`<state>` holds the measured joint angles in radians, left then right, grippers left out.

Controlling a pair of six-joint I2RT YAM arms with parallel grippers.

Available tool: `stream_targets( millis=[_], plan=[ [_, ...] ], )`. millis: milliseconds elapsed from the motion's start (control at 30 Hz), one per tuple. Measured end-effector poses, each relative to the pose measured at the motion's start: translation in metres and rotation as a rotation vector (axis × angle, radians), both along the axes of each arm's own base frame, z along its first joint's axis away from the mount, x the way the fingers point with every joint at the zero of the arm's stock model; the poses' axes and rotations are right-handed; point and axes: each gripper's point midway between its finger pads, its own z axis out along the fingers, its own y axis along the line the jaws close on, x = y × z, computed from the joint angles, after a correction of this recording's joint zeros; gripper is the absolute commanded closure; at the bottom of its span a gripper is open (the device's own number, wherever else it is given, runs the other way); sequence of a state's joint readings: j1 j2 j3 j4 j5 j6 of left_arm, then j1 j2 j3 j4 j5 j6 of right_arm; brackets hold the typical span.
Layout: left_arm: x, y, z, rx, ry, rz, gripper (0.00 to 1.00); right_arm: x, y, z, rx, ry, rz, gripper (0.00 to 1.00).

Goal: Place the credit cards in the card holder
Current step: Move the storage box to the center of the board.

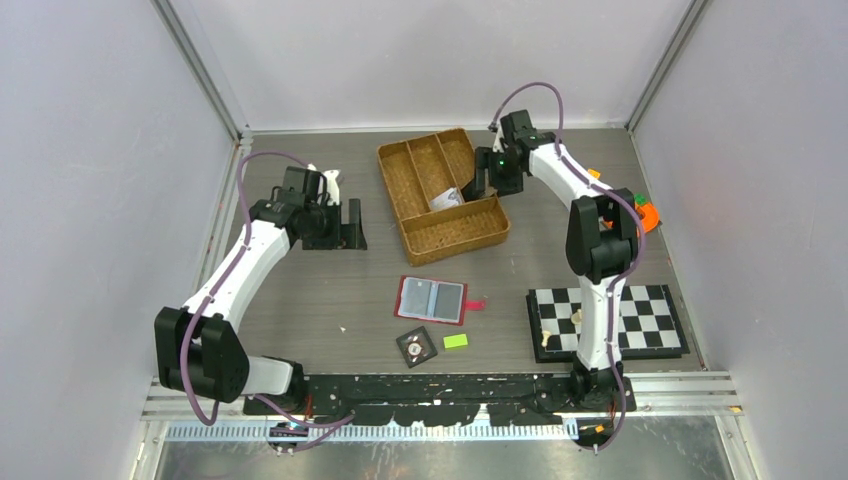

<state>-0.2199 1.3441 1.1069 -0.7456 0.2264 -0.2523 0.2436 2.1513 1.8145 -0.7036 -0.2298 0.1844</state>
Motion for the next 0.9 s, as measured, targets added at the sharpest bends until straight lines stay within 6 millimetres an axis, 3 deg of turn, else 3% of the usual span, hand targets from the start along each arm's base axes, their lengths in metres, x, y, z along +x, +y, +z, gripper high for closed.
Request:
stream_targets(
  millis=[200,400,533,667,900],
  plan=[
    [0.000,-0.001,0.000,-0.005,0.001,-0.003,0.14,0.010,0.011,0.014,-0.024,-0.052,-0.027,0.25],
    [0.000,-0.001,0.000,-0.005,0.001,-0.003,0.14,0.040,0.012,0.028,-0.017,-0.115,-0.044,0.25],
    [-0.001,-0.001,0.000,-0.005,0.002,-0.003,0.14,0.048,0.010,0.013,-0.035,-0.096,-0.048,0.25],
    [-0.001,-0.001,-0.001,-0.004,0.003,-0.003,0.14,0.040,0.005,-0.012,-0.070,-0.032,-0.041,0.25],
    [-0.001,-0.001,-0.001,-0.004,0.004,-0.003,0.14,0.040,0.000,-0.012,-0.114,-0.031,-0.046,0.26]
  ],
)
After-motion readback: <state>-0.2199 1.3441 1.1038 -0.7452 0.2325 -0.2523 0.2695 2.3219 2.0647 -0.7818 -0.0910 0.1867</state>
